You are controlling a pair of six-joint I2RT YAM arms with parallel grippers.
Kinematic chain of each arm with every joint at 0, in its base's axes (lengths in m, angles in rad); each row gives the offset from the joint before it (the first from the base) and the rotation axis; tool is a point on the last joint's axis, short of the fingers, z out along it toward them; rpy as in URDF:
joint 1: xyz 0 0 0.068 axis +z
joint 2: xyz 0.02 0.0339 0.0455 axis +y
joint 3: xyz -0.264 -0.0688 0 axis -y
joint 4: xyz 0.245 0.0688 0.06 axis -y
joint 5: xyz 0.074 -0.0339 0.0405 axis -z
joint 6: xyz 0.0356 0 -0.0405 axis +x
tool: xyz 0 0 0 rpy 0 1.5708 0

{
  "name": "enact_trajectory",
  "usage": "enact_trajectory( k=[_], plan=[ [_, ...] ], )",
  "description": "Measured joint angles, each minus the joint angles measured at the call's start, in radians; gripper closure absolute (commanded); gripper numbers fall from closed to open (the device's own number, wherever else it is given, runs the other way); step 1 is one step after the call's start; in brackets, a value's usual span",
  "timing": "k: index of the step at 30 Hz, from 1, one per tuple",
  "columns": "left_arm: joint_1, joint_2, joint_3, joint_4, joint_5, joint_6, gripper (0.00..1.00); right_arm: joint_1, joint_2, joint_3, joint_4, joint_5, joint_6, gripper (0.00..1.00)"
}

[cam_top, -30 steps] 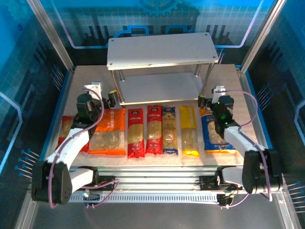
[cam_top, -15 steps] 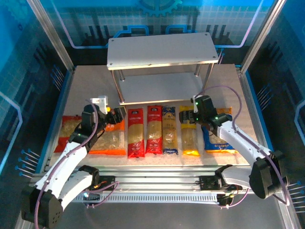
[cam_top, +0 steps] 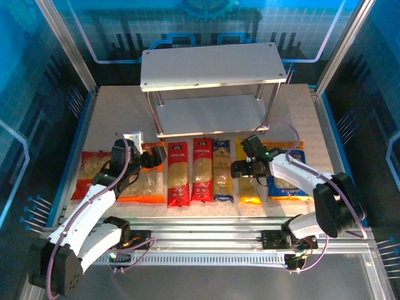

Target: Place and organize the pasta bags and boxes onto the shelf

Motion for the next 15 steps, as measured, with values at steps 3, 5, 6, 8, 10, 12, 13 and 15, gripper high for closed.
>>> enact_trajectory(
  k=[3,5,6,8,10,12,13,15],
  plan=[
    [0.000,0.003,0.000,0.000,0.000,-0.001,0.14,0.005,0.024,-0.007,-0.005,0.004,0.018,0.00],
    [0.000,0.003,0.000,0.001,0.000,-0.001,0.14,0.009,0.036,-0.008,-0.010,0.012,0.028,0.00],
    [0.000,0.003,0.000,0.000,0.000,-0.001,0.14,0.011,0.039,-0.010,-0.010,0.016,0.031,0.00],
    [0.000,0.003,0.000,0.001,0.000,-0.001,0.14,0.012,0.046,-0.016,-0.010,0.016,0.035,0.00],
    [0.000,0.003,0.000,0.001,0.000,-0.001,0.14,0.013,0.054,-0.021,-0.009,0.016,0.040,0.00],
    [0.000,0.003,-0.001,0.001,0.000,-0.001,0.14,0.019,0.066,-0.028,-0.009,0.016,0.043,0.00],
    [0.000,0.003,-0.001,0.001,0.000,-0.001,0.14,0.024,0.071,-0.030,-0.010,0.016,0.046,0.00],
    [0.000,0.003,-0.001,0.001,0.000,-0.001,0.15,0.034,0.078,-0.031,-0.013,0.024,0.049,0.00]
  ],
)
